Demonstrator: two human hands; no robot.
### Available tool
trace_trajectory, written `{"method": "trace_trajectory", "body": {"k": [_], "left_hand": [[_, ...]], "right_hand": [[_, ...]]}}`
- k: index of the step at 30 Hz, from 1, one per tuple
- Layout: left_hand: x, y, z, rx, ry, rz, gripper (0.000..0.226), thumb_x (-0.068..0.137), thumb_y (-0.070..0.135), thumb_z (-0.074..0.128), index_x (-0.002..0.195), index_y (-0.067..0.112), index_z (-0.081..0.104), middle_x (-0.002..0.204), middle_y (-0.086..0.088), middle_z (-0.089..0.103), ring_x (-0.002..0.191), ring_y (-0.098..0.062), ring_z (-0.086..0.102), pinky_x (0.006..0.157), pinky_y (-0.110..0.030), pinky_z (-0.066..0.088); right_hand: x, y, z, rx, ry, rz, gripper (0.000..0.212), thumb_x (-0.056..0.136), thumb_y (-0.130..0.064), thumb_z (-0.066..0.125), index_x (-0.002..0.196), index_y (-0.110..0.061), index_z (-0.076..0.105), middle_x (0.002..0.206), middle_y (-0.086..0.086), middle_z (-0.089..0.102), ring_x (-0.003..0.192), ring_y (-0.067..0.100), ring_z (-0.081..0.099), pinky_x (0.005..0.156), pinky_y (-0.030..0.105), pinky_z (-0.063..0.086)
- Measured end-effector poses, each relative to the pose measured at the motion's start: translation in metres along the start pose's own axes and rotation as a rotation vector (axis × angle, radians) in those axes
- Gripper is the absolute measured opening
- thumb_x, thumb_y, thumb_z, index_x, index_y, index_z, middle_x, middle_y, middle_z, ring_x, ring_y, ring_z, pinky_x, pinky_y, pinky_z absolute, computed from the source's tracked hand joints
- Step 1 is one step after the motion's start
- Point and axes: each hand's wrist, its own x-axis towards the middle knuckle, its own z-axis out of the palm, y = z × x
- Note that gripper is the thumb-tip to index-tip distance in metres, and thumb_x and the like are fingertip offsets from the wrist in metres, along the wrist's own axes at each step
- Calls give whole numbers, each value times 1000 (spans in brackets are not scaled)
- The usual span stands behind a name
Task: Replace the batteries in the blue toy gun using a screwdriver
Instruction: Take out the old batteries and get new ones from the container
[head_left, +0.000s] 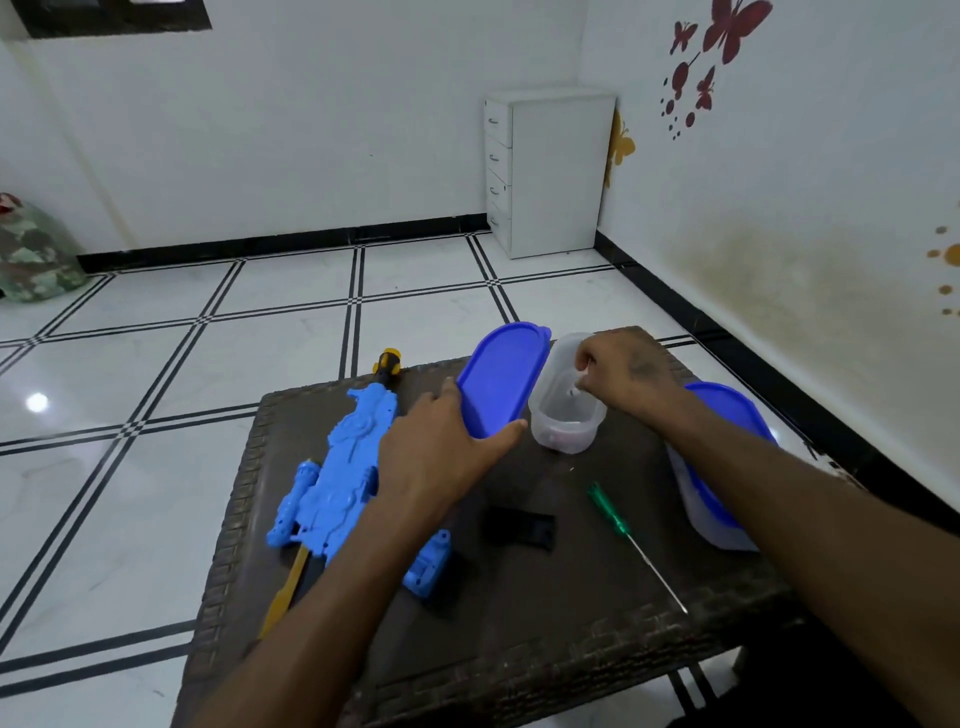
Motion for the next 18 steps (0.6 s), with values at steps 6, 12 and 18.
{"method": "trace_trajectory", "body": {"k": [6, 12, 18], "left_hand": [[19, 37, 19, 109, -16, 64, 95, 70, 85, 43, 134, 15, 46, 112, -4, 63, 92, -25, 62, 64, -33, 49], [37, 68, 33, 203, -69, 64, 91, 69, 86, 48, 125, 13, 52, 104, -4, 63, 87, -24, 62, 66, -33, 47], [46, 89, 42, 258, -101, 88, 96, 72, 85, 48, 131, 9, 49, 104, -7, 63, 86, -23, 60, 64, -32, 40]], "right_hand": [[8, 4, -7, 459, 166, 199, 27, 100, -17, 43, 111, -14, 67, 110, 3, 69, 97, 20, 65, 81, 34, 54], [15, 17, -18, 674, 46, 269, 27, 93, -24, 53, 97, -5, 72, 92, 7, 74, 89, 28, 70, 84, 40, 59], [31, 27, -8, 589, 87, 271, 25, 89, -3, 61, 109, -12, 75, 107, 4, 73, 89, 13, 62, 73, 22, 47]]}}
